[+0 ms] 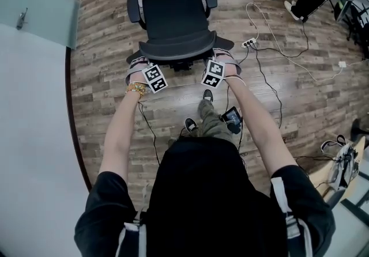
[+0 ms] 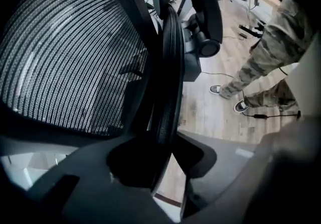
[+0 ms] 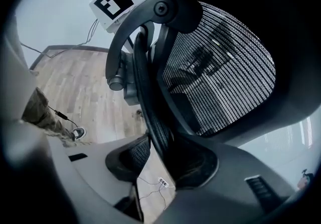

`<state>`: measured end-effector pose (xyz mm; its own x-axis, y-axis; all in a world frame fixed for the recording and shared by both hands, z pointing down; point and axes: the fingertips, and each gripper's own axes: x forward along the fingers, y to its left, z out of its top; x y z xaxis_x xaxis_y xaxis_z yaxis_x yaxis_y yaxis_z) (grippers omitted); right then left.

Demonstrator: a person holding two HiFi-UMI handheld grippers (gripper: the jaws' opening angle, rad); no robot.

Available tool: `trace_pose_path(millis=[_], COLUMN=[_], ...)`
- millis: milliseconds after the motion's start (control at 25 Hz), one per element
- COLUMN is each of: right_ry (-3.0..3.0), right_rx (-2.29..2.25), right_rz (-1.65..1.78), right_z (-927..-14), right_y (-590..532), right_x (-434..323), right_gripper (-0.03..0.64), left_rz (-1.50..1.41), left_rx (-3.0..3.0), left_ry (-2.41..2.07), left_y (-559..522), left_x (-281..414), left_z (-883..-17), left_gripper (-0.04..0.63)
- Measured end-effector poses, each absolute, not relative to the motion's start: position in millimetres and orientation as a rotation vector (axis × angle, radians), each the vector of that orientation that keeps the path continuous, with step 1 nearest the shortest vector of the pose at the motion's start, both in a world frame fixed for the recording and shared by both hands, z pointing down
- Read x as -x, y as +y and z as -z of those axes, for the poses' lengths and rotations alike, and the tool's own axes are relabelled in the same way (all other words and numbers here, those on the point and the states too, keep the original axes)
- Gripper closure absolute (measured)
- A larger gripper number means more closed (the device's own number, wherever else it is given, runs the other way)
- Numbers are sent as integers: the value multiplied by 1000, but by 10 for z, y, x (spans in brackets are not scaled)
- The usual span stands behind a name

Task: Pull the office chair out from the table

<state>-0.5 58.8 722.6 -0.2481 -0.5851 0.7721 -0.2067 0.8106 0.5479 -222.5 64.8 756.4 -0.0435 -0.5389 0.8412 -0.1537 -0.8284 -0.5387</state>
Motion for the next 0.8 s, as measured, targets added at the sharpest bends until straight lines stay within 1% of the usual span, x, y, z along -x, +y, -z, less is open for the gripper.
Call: trace_pose_path(millis=[800], right_ry=[-1816], right_rx=[-603], right_rz=[393], right_z=[-7221], right_y=[912], right_x=[-77], right_gripper=[488], left_rz=[1931], left_rx=[1963], left_ry=[747], left_y=[927], left_x=[2121], left_z=[-7559], left_gripper=[453])
